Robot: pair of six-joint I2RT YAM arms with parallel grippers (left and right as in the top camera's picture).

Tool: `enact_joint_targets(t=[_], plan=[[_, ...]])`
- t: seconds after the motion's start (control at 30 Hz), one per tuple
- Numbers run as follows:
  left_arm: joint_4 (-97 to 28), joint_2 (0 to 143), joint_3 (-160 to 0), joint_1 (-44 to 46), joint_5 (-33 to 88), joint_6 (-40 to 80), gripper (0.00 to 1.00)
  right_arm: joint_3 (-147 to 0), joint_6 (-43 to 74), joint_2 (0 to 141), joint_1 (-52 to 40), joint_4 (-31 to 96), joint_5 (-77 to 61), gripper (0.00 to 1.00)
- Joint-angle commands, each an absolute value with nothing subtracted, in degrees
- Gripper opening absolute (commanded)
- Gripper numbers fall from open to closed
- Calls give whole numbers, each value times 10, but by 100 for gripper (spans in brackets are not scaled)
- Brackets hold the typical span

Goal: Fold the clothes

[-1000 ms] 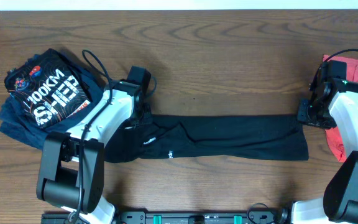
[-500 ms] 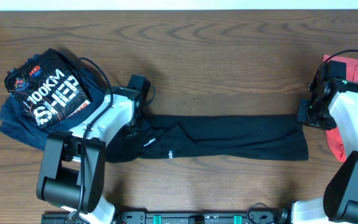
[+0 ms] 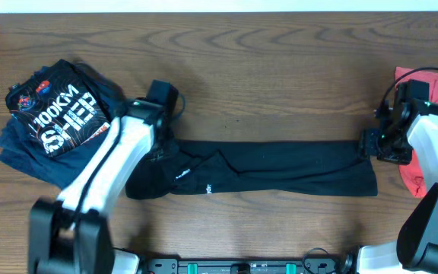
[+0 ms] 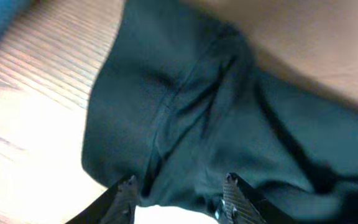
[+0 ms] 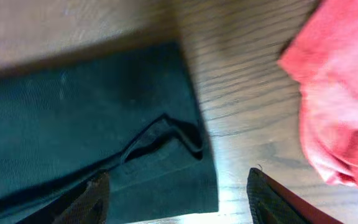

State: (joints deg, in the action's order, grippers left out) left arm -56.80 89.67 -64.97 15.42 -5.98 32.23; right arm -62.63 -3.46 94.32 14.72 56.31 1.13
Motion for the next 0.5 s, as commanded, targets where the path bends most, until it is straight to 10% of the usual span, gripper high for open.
enact_joint_targets(t=[0.0,0.47], plan=[[-580,858,-659,151,-60,318,48,-601,-78,959,152,555,-15,69],[-583,832,-659,151,-51,318,50,-506,-69,1018,159,452,-27,64]])
